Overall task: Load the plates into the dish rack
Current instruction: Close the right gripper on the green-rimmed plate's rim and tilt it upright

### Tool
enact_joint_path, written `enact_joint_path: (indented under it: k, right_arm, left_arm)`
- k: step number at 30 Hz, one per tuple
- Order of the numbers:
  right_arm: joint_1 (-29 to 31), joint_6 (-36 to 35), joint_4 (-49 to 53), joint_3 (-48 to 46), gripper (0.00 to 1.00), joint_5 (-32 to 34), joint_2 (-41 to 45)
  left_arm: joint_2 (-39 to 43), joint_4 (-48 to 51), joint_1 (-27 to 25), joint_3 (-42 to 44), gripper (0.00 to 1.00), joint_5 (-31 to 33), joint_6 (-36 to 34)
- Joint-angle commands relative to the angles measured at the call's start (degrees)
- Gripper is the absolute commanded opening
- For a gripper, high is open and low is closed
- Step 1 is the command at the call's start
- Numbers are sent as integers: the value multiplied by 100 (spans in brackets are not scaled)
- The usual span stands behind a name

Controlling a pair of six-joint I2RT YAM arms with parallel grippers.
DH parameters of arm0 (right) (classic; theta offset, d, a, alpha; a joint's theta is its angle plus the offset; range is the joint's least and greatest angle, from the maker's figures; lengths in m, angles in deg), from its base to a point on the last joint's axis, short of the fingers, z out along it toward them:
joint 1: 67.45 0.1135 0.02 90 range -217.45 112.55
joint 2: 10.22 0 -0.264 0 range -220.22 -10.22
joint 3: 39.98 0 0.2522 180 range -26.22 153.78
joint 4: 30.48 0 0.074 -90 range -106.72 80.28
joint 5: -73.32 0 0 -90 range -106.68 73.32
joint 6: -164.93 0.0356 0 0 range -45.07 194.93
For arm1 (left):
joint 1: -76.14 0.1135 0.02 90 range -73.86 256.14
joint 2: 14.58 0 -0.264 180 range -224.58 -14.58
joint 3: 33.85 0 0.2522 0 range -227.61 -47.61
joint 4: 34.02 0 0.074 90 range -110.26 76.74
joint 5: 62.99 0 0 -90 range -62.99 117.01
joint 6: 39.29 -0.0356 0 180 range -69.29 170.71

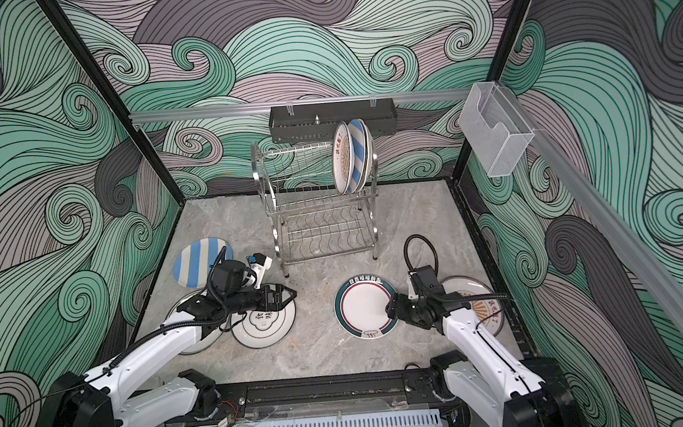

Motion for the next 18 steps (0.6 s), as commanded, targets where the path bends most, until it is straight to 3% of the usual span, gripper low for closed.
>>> enact_joint_path:
  k: [1, 4, 18]
  right_arm:
    - [-275, 170, -707, -231, 77, -826, 51]
    - [-478, 188, -997, -402, 74, -1172, -121]
    - [-547, 158, -1786, -644, 70, -1261, -1053]
  left_arm:
    - [-81, -47, -92, -177, 99, -30, -25]
    - [-76, -53, -114, -164, 99, -3, -39]
    - [-138, 196, -125, -292, 99, 57, -209]
